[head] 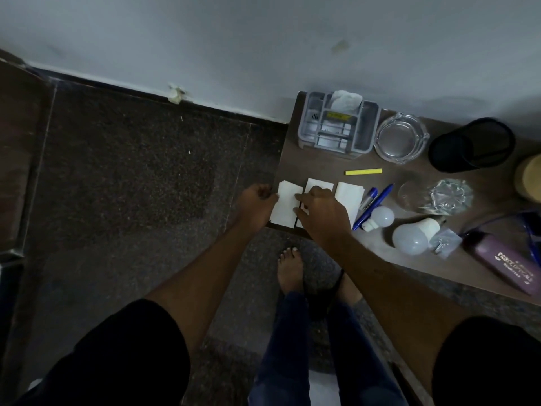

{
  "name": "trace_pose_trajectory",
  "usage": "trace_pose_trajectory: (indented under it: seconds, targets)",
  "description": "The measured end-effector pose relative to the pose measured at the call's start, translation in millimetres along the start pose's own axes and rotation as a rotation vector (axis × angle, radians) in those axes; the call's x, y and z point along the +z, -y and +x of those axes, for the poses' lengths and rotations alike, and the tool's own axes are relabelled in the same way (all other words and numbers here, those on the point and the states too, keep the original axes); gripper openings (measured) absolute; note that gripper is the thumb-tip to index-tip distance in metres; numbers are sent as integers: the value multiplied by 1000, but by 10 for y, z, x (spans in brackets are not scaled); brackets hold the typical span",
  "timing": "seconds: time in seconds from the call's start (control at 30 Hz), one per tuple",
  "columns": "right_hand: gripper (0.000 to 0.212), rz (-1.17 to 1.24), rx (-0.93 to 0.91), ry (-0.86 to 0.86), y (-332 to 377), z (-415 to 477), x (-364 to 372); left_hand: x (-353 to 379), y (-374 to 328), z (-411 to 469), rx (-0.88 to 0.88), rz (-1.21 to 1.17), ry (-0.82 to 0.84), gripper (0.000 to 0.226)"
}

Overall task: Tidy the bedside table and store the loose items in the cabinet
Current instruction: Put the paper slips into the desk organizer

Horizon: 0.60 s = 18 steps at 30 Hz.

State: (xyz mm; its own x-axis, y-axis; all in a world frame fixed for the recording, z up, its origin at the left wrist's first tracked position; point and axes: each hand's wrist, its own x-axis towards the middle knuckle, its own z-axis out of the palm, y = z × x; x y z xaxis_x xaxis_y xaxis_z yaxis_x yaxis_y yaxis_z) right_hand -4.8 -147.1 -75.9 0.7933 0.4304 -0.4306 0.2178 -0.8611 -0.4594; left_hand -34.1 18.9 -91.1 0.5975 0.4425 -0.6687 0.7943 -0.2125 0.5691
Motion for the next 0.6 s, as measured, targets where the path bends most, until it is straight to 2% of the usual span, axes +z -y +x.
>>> trace_pose_trajectory:
  seconds: [0.27,0.4,0.5,0.6]
  targets:
    - [38,-32,-34,-6,111,103,64,-60,-30,74,-31,-54,31,26]
    - [38,-3,-45,0,164,194,63,-110,-25,132,-24,14,20,24]
    - [37,118,-35,-16,169,214,27,-149,-52,158,-30,4,26,17]
    - [28,326,-14,-129,163,189,-75,-220,-143,170,-2,-31,61,9]
